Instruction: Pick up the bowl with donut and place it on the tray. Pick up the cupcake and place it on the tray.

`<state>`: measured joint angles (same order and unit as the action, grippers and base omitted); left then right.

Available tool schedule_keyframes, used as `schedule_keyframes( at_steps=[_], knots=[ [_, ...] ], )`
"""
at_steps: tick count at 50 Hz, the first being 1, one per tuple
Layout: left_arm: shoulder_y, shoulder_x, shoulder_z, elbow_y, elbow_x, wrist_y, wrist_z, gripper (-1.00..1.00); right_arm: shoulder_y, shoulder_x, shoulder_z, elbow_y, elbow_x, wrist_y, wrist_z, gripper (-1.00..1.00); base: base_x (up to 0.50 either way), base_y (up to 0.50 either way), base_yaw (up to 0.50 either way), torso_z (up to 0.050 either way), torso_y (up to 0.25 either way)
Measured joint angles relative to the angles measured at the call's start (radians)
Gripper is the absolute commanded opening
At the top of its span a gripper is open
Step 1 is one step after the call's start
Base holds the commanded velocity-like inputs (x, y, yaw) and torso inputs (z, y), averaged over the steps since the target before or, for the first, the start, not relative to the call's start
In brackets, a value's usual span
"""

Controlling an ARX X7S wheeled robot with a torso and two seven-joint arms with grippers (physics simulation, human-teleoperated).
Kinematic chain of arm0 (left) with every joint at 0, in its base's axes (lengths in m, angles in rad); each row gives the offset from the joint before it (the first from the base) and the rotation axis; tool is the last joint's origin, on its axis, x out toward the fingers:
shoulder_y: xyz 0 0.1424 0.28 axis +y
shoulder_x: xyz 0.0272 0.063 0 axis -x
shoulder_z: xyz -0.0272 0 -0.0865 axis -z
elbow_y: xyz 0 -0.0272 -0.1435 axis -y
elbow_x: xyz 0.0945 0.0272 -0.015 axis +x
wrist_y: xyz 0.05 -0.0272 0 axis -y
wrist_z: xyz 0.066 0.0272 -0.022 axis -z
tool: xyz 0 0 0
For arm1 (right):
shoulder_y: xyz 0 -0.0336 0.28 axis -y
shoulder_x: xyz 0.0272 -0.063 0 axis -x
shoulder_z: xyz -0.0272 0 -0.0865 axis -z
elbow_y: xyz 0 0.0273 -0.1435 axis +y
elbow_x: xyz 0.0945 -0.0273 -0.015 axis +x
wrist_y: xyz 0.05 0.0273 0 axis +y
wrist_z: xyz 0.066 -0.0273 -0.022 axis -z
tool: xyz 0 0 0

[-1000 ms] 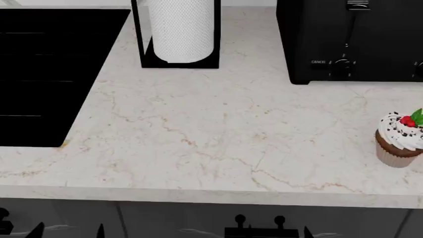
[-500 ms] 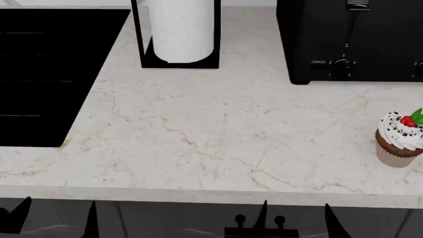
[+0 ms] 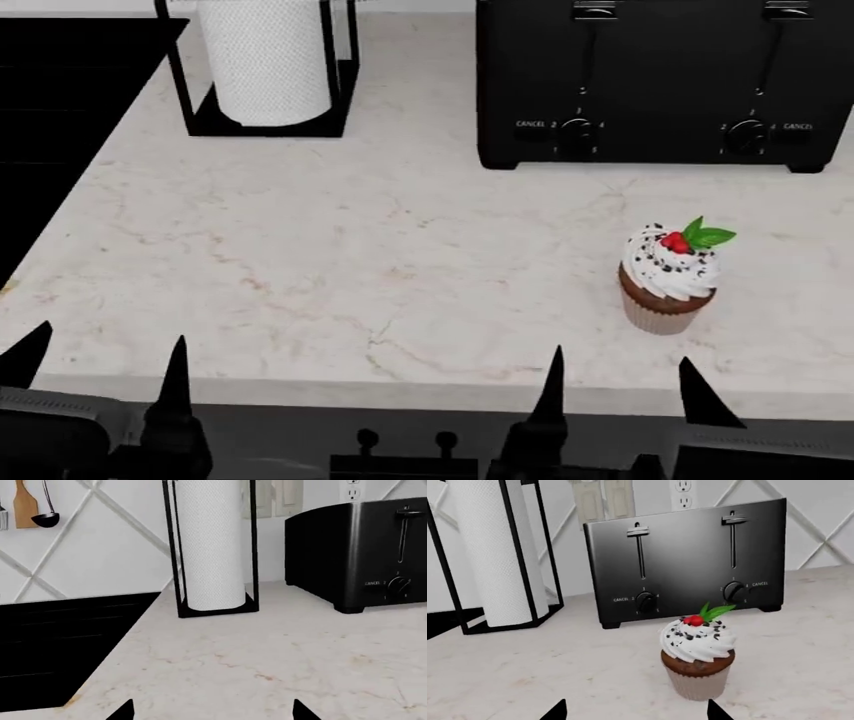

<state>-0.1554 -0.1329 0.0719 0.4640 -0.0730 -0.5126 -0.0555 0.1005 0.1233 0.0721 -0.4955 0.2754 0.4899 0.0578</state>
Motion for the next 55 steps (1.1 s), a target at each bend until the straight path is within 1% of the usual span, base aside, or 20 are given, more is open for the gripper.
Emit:
schedule_keyframes(
  at_steps=[6,55],
  knots=[
    [0.001,-0.003,0.002,-0.004,-0.006,0.009,-0.005,1.0,-0.006,0.004,-0.004,-0.018,0.009,0.002,0.003,1.0,0.0,-0.5,0.0,0.0,0.0],
    [0.026,-0.028,0.019,-0.057,-0.053,0.083,-0.035,1.0,-0.065,0.049,-0.048,-0.071,0.049,-0.041,0.015,1.0,0.0,0.0,-0.5,0.0,0.0]
  ],
)
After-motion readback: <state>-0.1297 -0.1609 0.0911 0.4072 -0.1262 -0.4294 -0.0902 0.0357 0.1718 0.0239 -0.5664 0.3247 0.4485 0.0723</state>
